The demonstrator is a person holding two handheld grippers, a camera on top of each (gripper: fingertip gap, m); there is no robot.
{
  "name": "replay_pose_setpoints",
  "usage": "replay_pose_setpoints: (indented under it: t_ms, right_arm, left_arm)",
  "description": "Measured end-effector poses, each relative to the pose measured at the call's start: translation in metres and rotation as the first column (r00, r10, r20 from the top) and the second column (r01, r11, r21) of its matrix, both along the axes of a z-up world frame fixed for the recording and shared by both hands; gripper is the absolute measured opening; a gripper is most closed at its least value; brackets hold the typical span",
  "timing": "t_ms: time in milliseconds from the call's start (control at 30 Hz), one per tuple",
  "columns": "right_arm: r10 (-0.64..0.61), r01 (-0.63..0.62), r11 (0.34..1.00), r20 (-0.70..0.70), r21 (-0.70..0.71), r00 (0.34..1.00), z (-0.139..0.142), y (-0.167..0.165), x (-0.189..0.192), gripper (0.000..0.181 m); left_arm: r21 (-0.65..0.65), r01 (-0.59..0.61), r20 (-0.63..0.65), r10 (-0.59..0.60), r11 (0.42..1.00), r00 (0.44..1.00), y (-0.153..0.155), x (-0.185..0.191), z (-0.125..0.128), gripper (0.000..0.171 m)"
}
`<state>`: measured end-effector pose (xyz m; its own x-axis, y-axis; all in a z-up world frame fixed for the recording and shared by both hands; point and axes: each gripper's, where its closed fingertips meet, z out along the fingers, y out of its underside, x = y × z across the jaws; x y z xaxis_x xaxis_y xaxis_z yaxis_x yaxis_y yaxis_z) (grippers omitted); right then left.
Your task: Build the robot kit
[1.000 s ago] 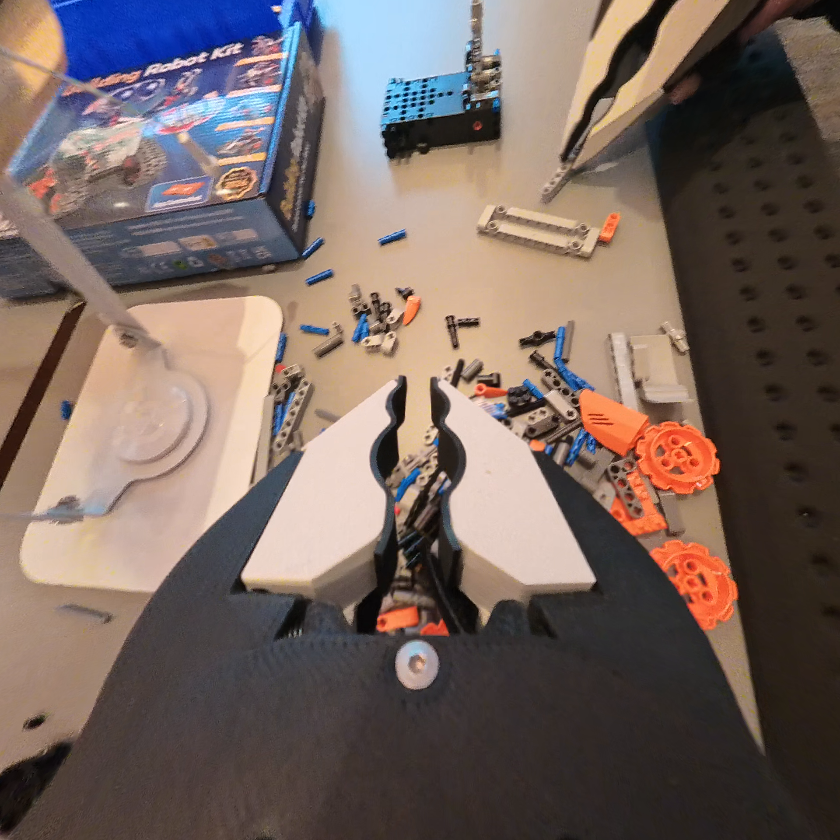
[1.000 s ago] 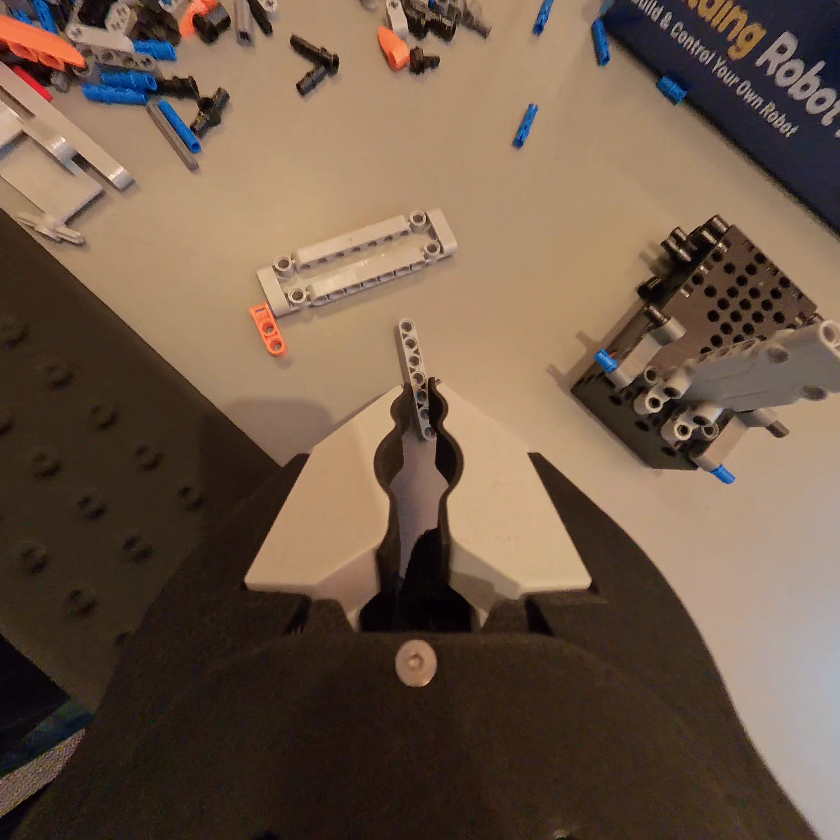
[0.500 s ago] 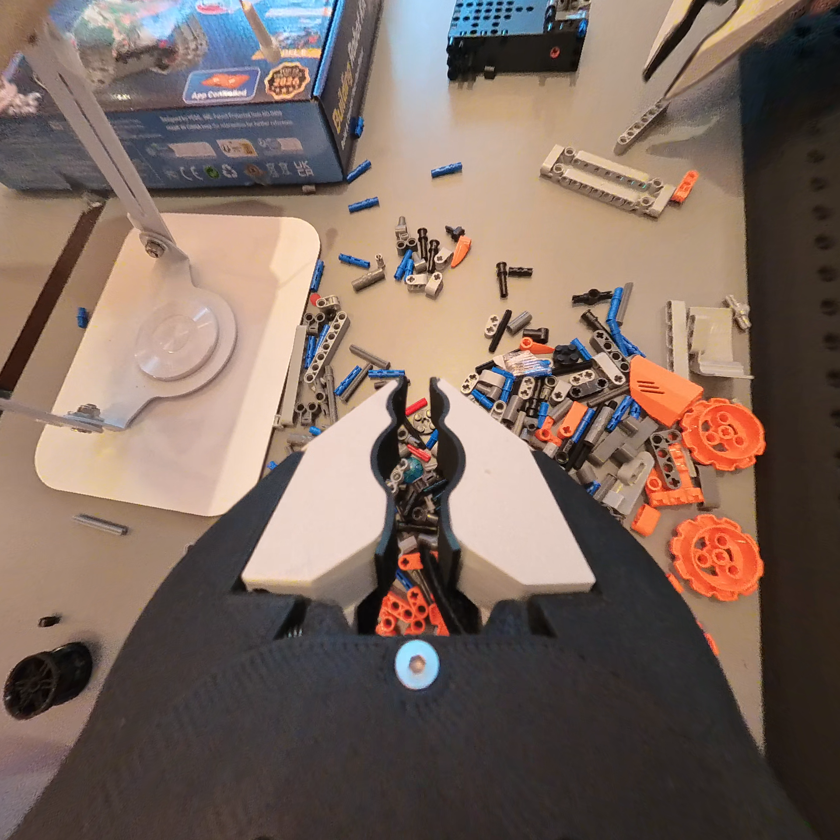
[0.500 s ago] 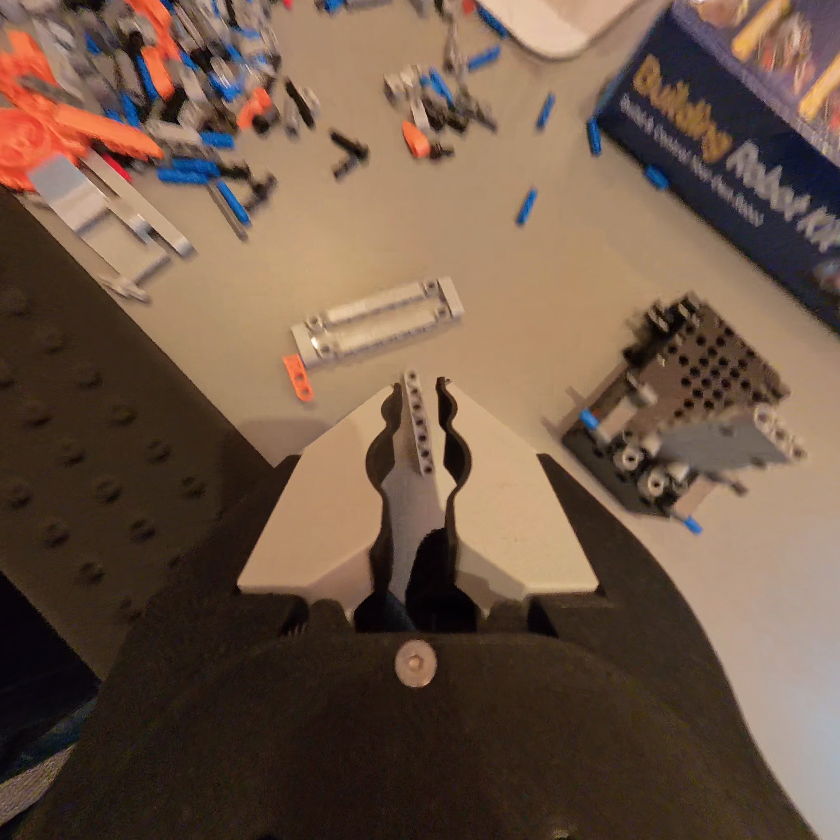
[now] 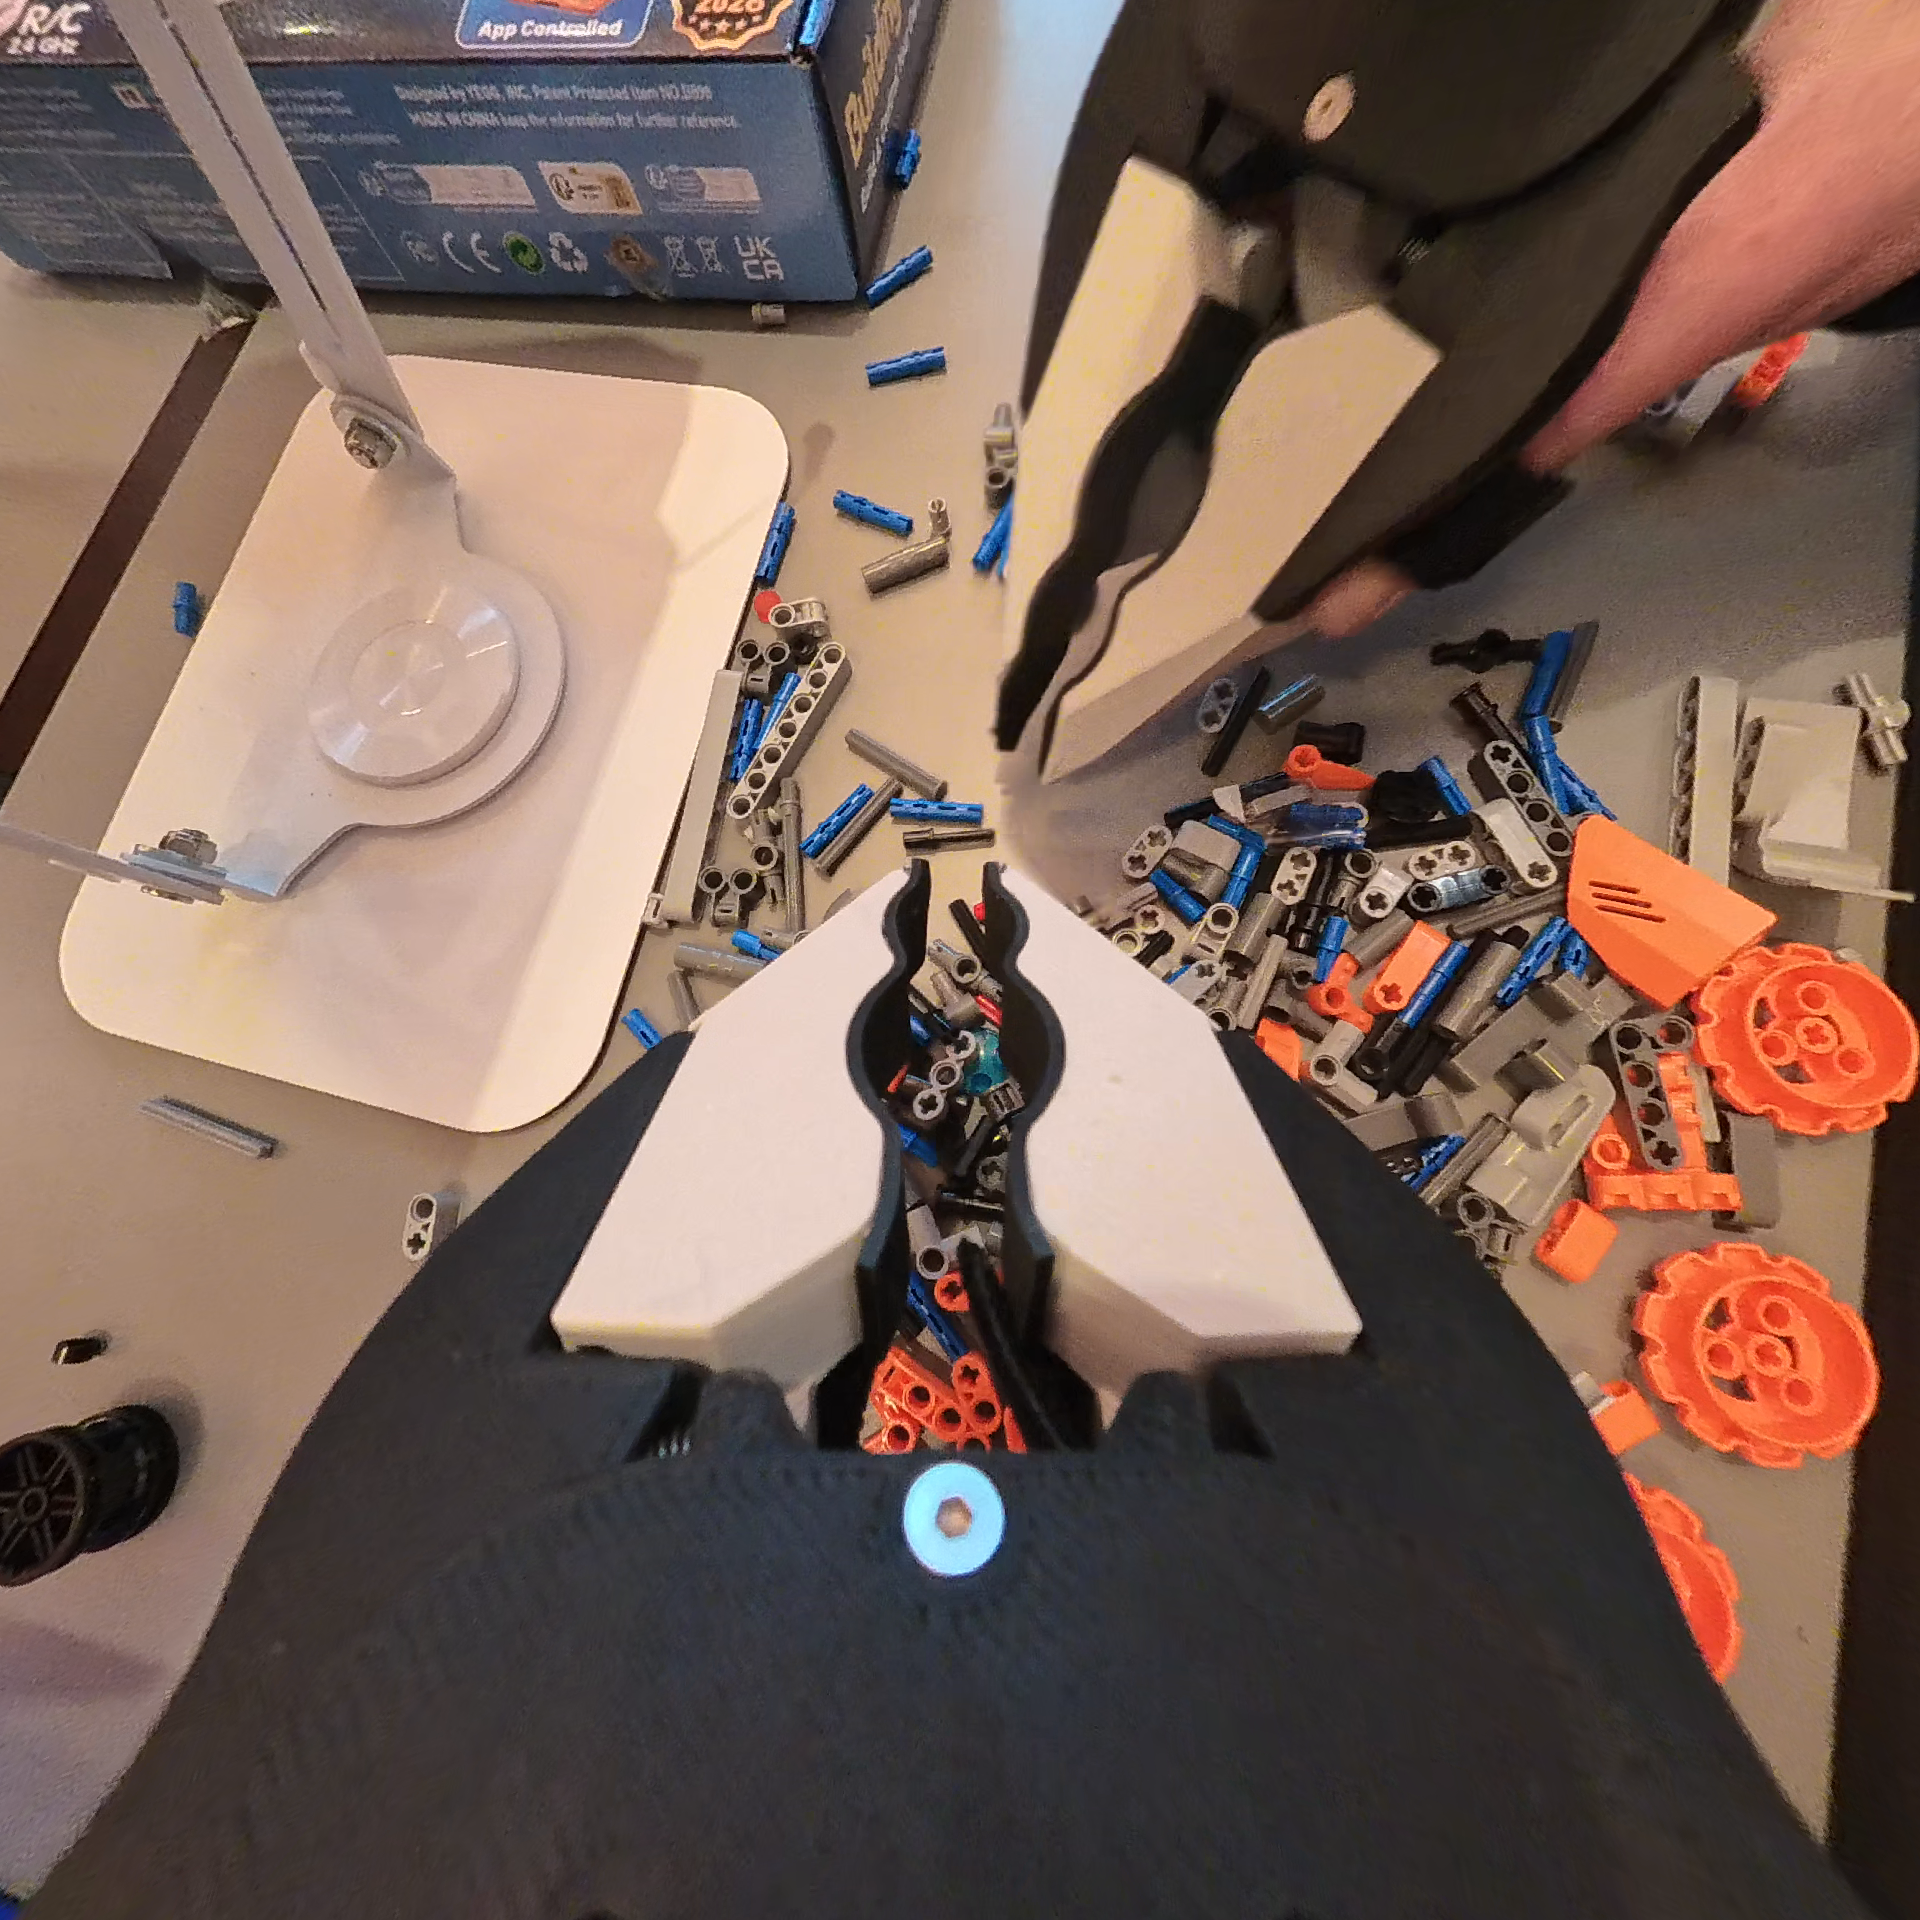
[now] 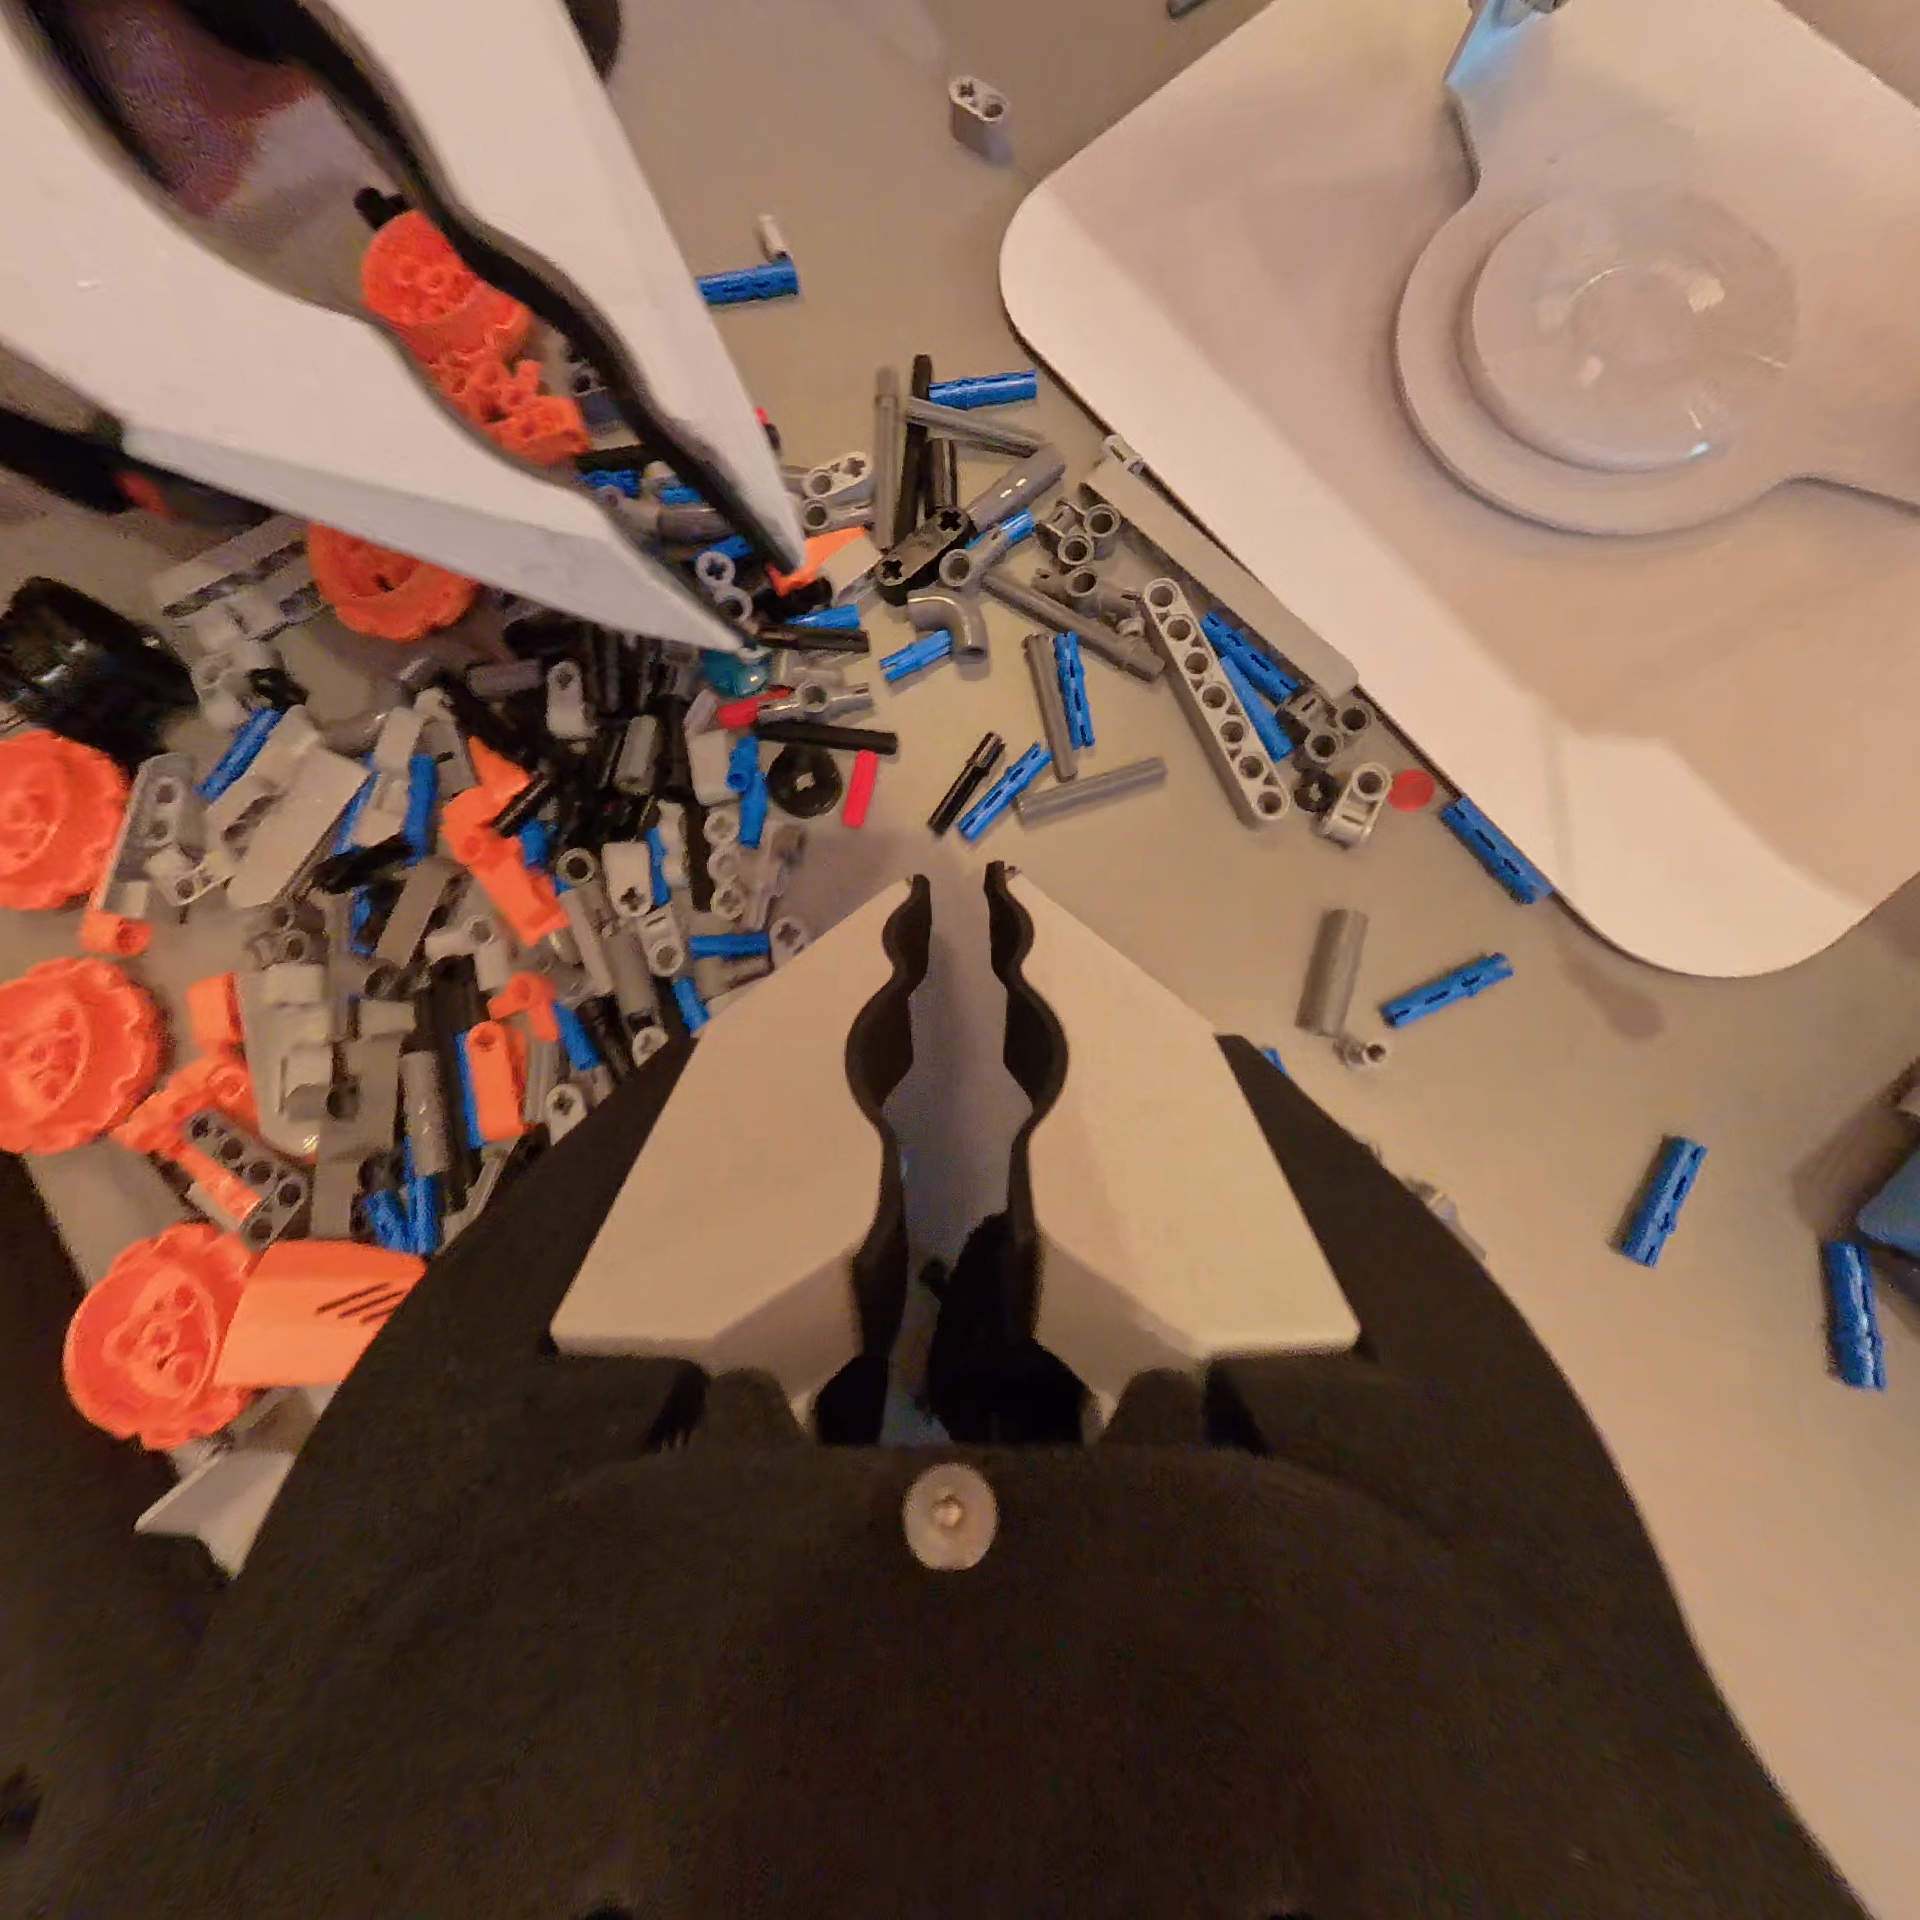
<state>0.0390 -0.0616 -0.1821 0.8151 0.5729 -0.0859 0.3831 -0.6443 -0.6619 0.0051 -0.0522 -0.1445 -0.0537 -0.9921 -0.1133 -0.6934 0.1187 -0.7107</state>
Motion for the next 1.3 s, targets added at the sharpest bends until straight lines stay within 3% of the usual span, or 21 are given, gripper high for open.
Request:
replay_pose_setpoints:
  t_ms: [233, 533, 700, 900, 1133, 1300]
  right_arm:
    - [-0.019, 0.02, 0.999, 0.008, -0.032, 1.0, -0.008, 0.015, -0.005, 0.013]
    - [0.001, -0.001, 1.0, 0.021, 0.0, 1.0, -0.007, 0.016, -0.005, 0.003]
    - [0.01, 0.009, 0.992, -0.156, 0.122, 0.988, 0.04, 0.008, -0.006, 0.003]
    - [0.056, 0.051, 0.956, -0.353, 0.289, 0.934, 0.091, -0.016, -0.004, 0.002]
    - [0.103, 0.115, 0.905, -0.473, 0.41, 0.875, 0.125, -0.028, 0.001, 0.002]
    - [0.133, 0.12, 0.873, -0.468, 0.473, 0.874, 0.133, -0.035, 0.005, 0.003]
  left_arm:
    - [-0.013, -0.004, 0.012, 0.005, 1.0, 1.0, 0.001, 0.0, 0.001, 0.008]
    - [-0.008, -0.018, 0.013, 0.018, 1.0, 1.0, 0.004, -0.001, 0.001, 0.008]
    - [-0.049, -0.024, 0.05, 0.026, 0.999, 0.998, 0.001, 0.003, 0.006, 0.008]
    - [-0.243, 0.052, 0.277, 0.018, 0.969, 0.961, -0.026, 0.028, 0.042, 0.007]
    - [-0.368, 0.156, 0.493, 0.051, 0.916, 0.868, -0.045, 0.043, 0.077, 0.003]
    - [-0.399, 0.208, 0.58, 0.07, 0.893, 0.811, -0.048, 0.043, 0.095, 0.004]
